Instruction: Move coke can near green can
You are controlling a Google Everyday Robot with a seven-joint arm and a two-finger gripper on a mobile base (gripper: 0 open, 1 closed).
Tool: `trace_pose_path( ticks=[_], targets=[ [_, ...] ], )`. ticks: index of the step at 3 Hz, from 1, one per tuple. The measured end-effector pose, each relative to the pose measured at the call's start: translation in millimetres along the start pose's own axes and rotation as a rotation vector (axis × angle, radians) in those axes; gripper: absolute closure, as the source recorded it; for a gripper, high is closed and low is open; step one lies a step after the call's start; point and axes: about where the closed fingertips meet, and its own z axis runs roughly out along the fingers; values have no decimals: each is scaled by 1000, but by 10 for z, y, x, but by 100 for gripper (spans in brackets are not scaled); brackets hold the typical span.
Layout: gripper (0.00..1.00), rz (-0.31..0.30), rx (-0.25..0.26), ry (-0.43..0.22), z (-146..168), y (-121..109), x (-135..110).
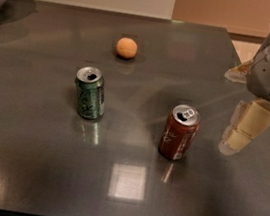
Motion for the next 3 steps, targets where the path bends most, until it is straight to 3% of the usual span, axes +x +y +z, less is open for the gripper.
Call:
trace_pose_path(
  ticks=[1, 3],
  targets=[
    [0, -32, -35, -79, 201, 78, -198],
    [0, -74, -109, -170, 525, 276, -482]
  ],
)
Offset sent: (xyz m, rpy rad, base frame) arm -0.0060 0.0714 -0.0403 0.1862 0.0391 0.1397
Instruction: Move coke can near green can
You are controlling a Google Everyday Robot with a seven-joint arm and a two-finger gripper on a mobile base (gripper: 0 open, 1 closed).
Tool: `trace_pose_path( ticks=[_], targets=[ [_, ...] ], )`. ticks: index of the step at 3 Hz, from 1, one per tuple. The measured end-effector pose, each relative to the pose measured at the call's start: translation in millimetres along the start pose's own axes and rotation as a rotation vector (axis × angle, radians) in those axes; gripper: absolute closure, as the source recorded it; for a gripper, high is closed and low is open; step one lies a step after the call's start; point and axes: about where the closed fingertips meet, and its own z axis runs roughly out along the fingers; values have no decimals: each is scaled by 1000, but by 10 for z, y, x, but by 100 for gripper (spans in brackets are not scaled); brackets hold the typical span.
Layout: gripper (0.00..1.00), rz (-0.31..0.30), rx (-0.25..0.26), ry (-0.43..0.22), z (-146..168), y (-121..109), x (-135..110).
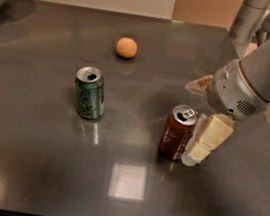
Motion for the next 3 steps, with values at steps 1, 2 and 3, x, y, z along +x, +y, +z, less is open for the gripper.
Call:
trace_pose_path(
  ticks=[1, 2, 3],
  targets=[
    [18, -6, -17, -19, 99, 53, -61],
    [65, -20, -19, -23, 127, 79, -113],
    [96, -26, -16, -20, 117, 78, -125]
  ],
)
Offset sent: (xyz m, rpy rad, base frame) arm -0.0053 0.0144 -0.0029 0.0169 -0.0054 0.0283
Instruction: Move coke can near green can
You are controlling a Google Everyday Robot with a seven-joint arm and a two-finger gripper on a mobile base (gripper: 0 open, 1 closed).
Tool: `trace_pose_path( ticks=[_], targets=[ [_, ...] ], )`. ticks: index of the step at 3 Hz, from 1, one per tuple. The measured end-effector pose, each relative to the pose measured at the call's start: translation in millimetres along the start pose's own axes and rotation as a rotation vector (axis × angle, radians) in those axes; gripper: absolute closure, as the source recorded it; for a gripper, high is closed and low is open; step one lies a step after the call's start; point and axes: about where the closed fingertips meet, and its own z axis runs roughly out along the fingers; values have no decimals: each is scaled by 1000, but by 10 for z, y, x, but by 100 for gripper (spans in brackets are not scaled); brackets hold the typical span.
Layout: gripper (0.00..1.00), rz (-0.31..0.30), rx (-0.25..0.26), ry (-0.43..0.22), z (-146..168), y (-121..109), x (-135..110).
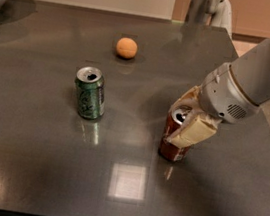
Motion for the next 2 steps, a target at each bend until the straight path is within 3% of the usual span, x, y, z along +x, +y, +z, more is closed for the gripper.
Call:
trace_pose_path(
  ticks=[2],
  targets=[
    [100, -73, -47, -85, 208, -249, -623]
  ],
)
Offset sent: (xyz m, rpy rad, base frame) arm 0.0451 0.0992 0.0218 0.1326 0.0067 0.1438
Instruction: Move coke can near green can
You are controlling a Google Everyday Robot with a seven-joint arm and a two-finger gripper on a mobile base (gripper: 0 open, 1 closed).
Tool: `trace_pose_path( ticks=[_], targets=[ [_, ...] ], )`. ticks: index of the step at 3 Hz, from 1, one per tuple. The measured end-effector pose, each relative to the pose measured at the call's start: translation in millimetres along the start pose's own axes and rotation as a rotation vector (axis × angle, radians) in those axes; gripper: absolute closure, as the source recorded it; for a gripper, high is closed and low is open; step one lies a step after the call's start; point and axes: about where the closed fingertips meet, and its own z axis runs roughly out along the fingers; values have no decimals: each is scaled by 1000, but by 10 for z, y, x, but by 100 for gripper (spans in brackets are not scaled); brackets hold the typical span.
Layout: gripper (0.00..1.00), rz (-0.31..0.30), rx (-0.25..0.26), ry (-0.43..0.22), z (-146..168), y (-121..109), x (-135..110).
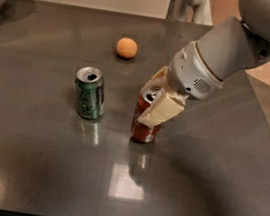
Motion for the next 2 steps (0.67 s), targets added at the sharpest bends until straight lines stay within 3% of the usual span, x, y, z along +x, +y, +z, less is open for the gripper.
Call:
trace_pose_path(
  ticks=[2],
  targets=[
    [100, -47, -34, -5, 247, -113, -292]
  ],
)
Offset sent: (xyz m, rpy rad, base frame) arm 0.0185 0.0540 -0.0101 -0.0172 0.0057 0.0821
